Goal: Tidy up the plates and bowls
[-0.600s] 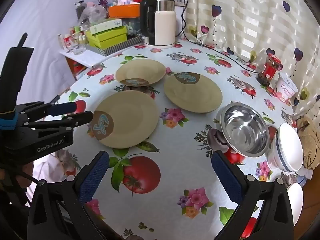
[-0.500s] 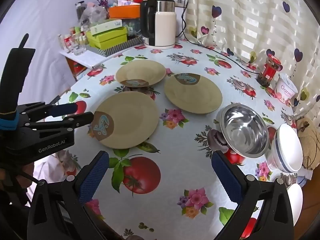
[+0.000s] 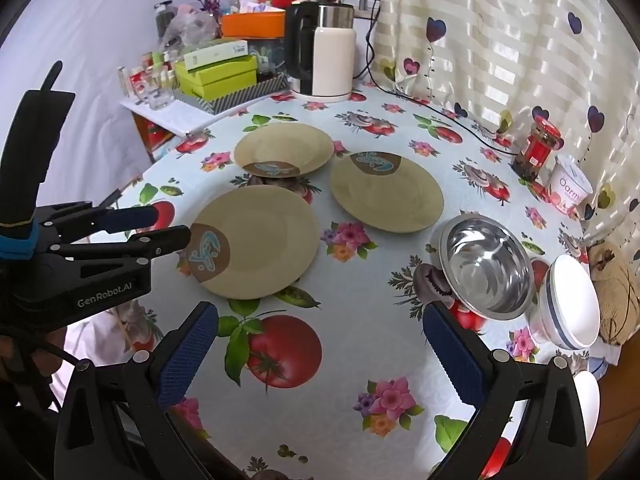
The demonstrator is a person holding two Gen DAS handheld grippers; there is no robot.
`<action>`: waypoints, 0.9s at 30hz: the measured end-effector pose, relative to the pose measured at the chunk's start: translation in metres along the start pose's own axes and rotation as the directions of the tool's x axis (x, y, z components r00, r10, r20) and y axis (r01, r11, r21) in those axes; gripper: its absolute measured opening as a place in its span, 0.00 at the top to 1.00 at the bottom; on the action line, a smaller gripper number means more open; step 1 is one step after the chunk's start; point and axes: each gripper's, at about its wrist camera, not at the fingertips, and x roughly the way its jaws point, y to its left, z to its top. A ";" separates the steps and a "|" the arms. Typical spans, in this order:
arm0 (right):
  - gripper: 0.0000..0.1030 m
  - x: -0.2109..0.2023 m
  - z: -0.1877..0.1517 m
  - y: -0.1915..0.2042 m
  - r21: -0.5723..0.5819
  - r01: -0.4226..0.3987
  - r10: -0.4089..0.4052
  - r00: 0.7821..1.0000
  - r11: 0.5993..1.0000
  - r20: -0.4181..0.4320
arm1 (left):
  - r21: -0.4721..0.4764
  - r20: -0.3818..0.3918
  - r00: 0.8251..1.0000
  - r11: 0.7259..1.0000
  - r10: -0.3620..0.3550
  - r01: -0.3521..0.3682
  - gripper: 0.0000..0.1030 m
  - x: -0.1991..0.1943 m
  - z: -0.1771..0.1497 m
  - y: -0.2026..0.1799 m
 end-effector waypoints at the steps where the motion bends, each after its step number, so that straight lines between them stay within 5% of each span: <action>1: 0.00 0.000 0.000 0.000 -0.001 0.001 -0.001 1.000 1.000 0.001 | -0.001 0.000 1.000 1.000 0.000 0.000 0.56 0.000 0.000 0.000; 27: 0.00 -0.001 -0.002 0.010 -0.009 0.000 0.000 1.000 1.000 0.001 | -0.040 0.014 1.000 0.999 -0.015 0.016 0.56 -0.007 0.000 0.008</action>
